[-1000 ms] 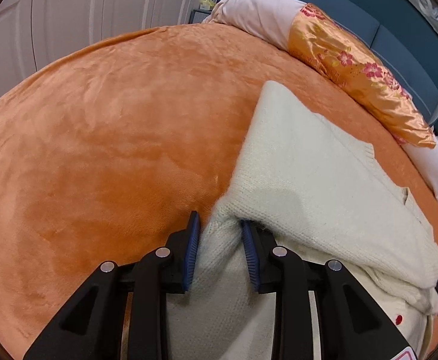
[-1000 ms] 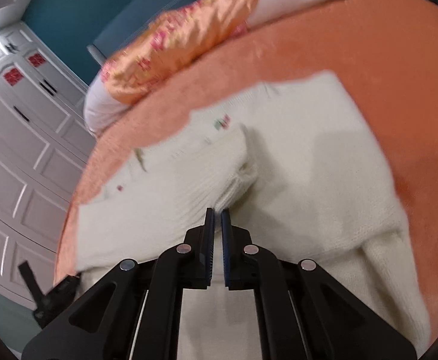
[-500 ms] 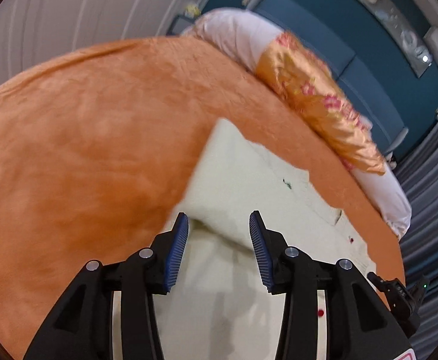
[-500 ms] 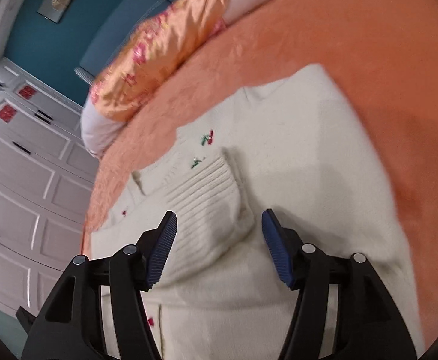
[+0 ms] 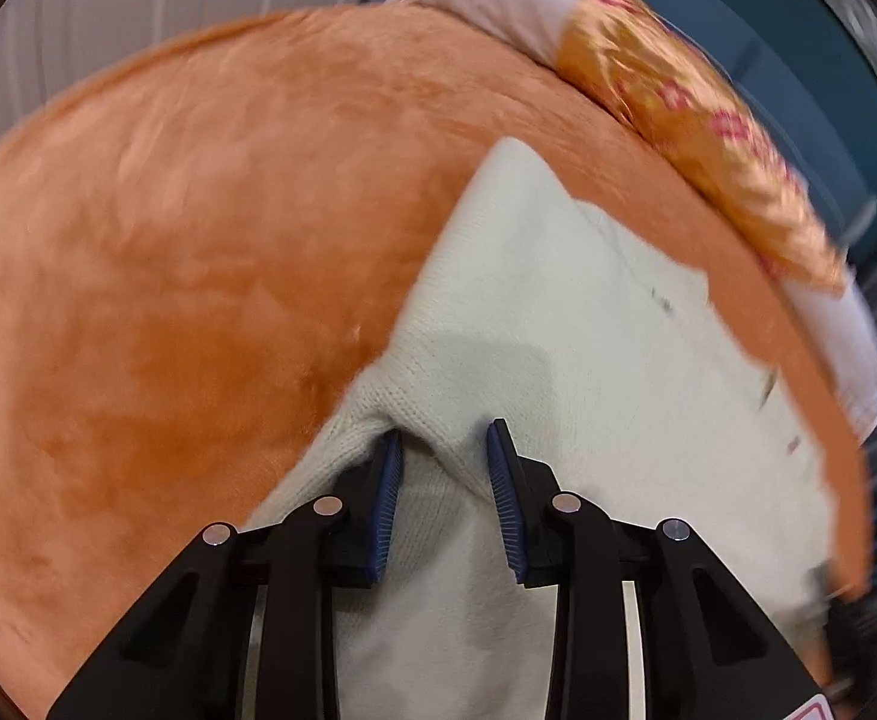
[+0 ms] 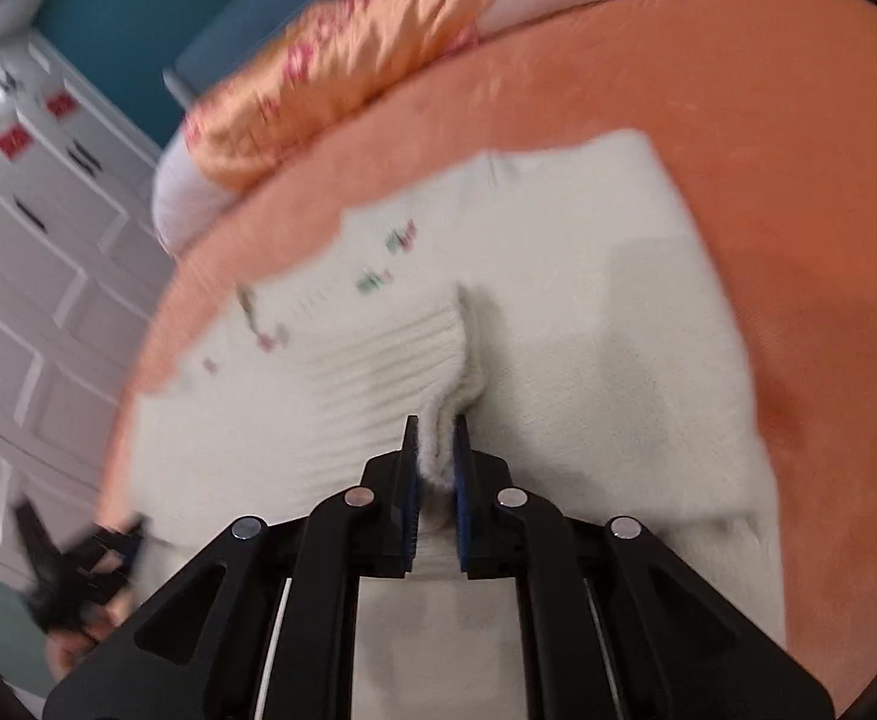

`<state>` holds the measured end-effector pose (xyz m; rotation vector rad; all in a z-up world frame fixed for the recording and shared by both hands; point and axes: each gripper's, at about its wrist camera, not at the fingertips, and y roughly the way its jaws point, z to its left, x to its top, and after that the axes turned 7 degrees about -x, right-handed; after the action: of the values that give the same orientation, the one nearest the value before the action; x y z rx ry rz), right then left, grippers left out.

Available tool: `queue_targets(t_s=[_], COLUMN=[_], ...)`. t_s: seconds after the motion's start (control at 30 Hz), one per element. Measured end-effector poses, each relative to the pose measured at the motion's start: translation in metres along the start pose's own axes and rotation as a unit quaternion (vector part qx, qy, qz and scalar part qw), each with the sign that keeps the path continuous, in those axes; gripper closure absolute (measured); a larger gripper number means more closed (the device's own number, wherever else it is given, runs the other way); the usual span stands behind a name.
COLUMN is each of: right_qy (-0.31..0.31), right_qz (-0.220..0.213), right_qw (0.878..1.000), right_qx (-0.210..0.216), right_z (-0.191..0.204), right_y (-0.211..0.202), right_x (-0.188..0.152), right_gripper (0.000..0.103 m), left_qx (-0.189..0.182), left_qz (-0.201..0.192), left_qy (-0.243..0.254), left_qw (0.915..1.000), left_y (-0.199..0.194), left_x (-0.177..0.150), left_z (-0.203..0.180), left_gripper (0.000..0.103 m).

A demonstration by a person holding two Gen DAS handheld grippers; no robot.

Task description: Fold small clothes

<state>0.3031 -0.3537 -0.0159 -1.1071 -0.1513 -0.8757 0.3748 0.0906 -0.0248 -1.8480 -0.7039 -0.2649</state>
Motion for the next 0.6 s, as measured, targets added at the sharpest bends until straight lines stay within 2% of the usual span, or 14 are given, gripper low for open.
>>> queue_targets(t_s=[0.03,0.1,0.2,0.23,0.27,0.3,0.33,0.4,0.47,0.5,0.53,0.6], right_qy=[-0.009,-0.022,0.006,0.017,0.013,0.001,-0.023,-0.07,-0.149,-0.168,-0.199,-0.228], right_qz=[-0.003,0.032,0.032,0.017,-0.006,-0.022,-0.035,-0.02,0.025,0.039,0.061,0.09], right_qw=[1.0,0.999,0.999,0.999,0.997,0.996,0.997,0.997,0.988,0.985,0.977,0.969], right_qx=[-0.008,-0.031,-0.019,-0.041,-0.073,-0.081,-0.066,-0.023,0.02,0.032,0.038,0.038], right_z=[0.002,-0.003,-0.008,-0.006,0.001,0.009,0.028,0.068,0.13,0.148,0.178,0.206], right_y=[0.001,0.022,0.019,0.009,-0.002,-0.008,-0.017,-0.013,0.012,0.023,0.045,0.071], right_x=[-0.002,-0.008,-0.004,-0.003,-0.003,-0.002,-0.002,-0.005,-0.014,-0.019,-0.03,-0.045], right_gripper=[0.095,0.094,0.093,0.089,0.089,0.089,0.089,0.089,0.089,0.089,0.089,0.089], left_qx=[0.006,0.021,0.027,0.026,0.023,0.022,0.023,0.028,0.031,0.03,0.03,0.028], left_qz=[-0.005,-0.023,-0.046,-0.048,-0.051,-0.055,-0.058,-0.062,-0.064,-0.065,-0.065,-0.066], left_qy=[0.013,0.045,0.066,0.067,0.067,0.069,0.072,0.077,0.08,0.08,0.08,0.078], left_qw=[0.9999,0.9985,0.9964,0.9963,0.9962,0.9959,0.9955,0.9947,0.9943,0.9942,0.9943,0.9944], left_y=[0.0,0.001,0.0,0.001,0.001,0.001,0.001,0.001,0.001,0.001,0.001,0.001], left_x=[-0.001,-0.009,-0.017,-0.018,-0.018,-0.02,-0.021,-0.023,-0.023,-0.024,-0.024,-0.024], left_z=[-0.002,-0.006,-0.008,-0.007,-0.006,-0.006,-0.007,-0.009,-0.01,-0.01,-0.009,-0.009], left_gripper=[0.071,0.07,0.07,0.07,0.07,0.07,0.07,0.07,0.07,0.07,0.07,0.07])
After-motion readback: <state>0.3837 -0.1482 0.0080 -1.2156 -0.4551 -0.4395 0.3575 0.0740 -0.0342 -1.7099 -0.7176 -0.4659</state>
